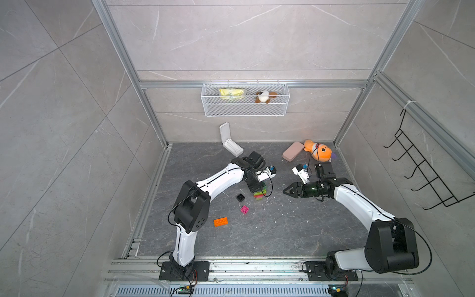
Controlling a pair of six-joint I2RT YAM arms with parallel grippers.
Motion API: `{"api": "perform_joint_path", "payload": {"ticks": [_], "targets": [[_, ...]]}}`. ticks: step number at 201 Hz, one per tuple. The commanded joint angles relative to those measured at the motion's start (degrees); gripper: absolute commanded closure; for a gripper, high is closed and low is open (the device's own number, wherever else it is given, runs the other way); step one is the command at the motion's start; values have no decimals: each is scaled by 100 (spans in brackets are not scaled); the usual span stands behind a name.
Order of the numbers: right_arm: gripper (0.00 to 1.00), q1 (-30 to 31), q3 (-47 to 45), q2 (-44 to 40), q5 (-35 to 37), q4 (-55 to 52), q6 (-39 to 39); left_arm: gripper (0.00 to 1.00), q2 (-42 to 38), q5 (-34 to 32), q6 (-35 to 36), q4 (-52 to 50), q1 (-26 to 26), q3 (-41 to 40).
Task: Assemble a carrot with lego
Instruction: Assemble the lego brick with the lego brick.
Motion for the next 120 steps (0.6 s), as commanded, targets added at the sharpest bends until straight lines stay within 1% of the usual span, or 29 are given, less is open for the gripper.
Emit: {"api": "perform_joint_path", "payload": {"ticks": [1,120], "targets": [[34,2,10,53,8,-21,15,84,98,-25,48,-158,-56,219],[35,2,12,149,2,-21,3,82,133,-225,-21,-169,-173,228]]}}
